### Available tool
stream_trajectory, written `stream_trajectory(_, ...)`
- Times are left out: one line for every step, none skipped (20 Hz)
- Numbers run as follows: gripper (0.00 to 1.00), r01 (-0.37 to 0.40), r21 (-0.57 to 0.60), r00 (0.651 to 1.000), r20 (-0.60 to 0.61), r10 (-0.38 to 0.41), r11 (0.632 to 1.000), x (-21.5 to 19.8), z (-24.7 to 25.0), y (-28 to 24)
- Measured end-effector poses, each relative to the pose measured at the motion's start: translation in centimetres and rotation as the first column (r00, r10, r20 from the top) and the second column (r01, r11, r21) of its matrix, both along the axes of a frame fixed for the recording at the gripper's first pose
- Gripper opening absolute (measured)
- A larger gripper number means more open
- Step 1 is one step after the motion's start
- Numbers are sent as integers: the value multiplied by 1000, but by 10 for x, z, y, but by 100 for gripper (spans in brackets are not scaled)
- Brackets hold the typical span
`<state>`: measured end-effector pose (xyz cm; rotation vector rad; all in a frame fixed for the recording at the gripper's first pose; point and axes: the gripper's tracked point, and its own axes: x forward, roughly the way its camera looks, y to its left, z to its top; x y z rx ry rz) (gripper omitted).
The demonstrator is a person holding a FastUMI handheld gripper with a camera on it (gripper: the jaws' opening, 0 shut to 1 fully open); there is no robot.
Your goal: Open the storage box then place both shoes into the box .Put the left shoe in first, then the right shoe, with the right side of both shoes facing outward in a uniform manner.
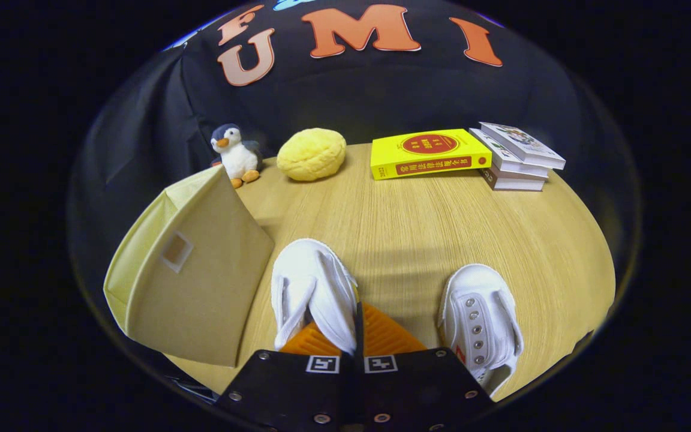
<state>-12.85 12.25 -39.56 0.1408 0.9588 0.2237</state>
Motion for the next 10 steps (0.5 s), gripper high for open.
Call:
stream_trajectory(1, 8, 16, 1000, 11, -8, 1000, 4, 13, 5)
stream_trajectory(1, 14, 25, 1000, 26, -15, 1000, 9, 26, 8)
stream_trajectory(1, 16, 27, 999, 42, -17, 1000, 14, 39, 11)
stream_trajectory(1, 18, 24, 998, 55, -19, 1000, 18, 51, 13)
stream_trajectory(1, 19, 22, 998, 65, -21, 1000, 21, 62, 15)
stream_trajectory(1, 24, 22, 997, 73, -26, 999, 25, 73, 19)
stream_trajectory(1, 29, 27, 996, 80, -31, 999, 28, 84, 22)
stream_trajectory(1, 32, 33, 996, 87, -35, 999, 31, 93, 26)
stream_trajectory(1, 35, 41, 995, 97, -39, 999, 34, 104, 31)
stream_trajectory(1, 33, 45, 994, 107, -38, 998, 36, 113, 35)
